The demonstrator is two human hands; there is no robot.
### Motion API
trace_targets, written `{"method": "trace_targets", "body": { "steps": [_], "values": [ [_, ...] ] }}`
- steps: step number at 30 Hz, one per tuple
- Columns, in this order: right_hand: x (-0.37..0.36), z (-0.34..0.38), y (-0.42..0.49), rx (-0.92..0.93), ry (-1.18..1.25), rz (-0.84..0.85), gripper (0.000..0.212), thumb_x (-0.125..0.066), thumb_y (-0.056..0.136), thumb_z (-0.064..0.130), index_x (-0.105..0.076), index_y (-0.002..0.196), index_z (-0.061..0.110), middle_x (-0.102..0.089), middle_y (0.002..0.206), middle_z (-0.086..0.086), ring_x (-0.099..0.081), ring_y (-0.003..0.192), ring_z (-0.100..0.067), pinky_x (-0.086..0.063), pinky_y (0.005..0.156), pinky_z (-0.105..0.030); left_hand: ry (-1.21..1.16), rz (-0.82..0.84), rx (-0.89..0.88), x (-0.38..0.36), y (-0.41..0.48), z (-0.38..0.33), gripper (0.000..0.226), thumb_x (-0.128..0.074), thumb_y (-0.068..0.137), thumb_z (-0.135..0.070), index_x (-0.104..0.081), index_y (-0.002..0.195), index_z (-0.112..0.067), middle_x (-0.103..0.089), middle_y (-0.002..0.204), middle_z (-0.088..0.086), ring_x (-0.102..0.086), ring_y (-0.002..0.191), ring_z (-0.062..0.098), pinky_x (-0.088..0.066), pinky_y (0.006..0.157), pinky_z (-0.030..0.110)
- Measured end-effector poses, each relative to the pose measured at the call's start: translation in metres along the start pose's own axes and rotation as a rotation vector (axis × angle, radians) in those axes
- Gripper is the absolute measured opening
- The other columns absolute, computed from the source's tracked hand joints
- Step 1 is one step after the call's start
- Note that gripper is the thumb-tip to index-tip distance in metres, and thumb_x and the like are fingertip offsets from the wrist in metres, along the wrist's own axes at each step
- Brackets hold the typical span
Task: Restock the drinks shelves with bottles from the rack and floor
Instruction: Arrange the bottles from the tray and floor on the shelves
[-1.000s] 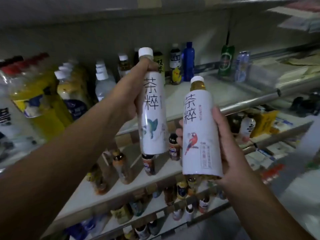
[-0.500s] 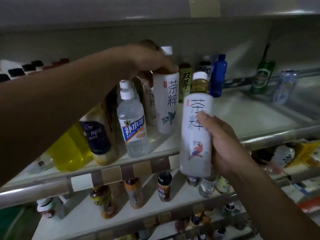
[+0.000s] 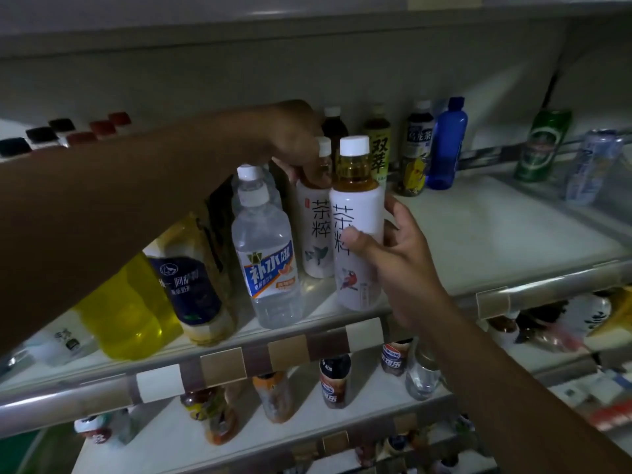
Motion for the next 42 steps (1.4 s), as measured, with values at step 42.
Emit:
{"method": "trace_targets", "body": {
  "steps": [42],
  "values": [
    [-0.025,-0.025,-0.005,0.03,0.028,0.001,0.044,-0.059,0.098,0.016,-0.054,0.141,0.024,-0.071,0.122,0.001,-0.068,0.112,-0.017,-0.056,0.092,-0.032,-0.008,-0.172,0.027,0.006,0.005,0.021,0.02,-0.072,0.08,0.001,-0.064,0.096,-0.007,-0.064,0.086,0.008,-0.064,0.074,0.018,-0.047,0.052,0.021]
  ]
}}
Point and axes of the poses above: each hand's wrist, its own y-axis towards the middle knuckle, its own x-axis out of the back of the hand, z = x × y, the point moved 8 cm from there along y, towards the middle knuckle
